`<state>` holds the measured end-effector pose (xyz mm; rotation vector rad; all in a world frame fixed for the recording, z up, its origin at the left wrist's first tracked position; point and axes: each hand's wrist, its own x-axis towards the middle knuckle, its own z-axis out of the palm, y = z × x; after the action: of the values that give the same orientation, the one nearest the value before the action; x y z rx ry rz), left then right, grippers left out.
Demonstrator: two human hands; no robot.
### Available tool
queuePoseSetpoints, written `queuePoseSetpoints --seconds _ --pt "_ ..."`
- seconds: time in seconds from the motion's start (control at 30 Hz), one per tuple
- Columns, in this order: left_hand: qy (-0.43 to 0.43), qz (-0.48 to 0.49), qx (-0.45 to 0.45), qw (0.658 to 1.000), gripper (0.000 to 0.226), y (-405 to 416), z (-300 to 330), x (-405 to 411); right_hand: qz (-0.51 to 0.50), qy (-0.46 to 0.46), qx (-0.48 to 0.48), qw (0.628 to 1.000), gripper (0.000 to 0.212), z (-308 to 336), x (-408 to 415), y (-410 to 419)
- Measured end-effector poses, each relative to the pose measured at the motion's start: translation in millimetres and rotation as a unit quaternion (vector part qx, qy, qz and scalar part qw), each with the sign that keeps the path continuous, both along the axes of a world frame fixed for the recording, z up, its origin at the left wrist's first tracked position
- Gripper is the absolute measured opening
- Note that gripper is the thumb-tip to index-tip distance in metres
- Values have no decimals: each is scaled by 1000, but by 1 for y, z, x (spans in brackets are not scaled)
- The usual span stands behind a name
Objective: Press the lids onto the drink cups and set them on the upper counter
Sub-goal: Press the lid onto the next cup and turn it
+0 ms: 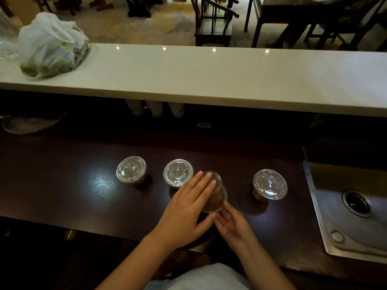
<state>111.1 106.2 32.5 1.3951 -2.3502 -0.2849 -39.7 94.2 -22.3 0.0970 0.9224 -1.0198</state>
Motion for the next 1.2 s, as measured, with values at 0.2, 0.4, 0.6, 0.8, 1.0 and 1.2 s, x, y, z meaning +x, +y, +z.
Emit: queuePoseSetpoints --seconds 0.2,0.4,0.6,0.8,1.0,1.2 --pt "126 111 38 985 64 2 -3 -7 -13 239 -159 958 11 25 -14 -18" --pt "528 260 399 703 31 -5 -4 -37 43 676 -387 625 12 26 -42 -49" --pt "713 238 542 375 57 -19 -7 -59 100 762 -551 324 12 9 -59 -54" --pt "727 254 553 319 65 -34 -19 -67 143 732 -597 295 17 -10 -72 -53" --pt "746 260 541 288 69 -37 -37 -69 190 727 -602 270 15 -16 -76 -51" --pt "756 245 536 285 70 -43 -50 -66 243 740 -561 281 39 -14 -77 -38"
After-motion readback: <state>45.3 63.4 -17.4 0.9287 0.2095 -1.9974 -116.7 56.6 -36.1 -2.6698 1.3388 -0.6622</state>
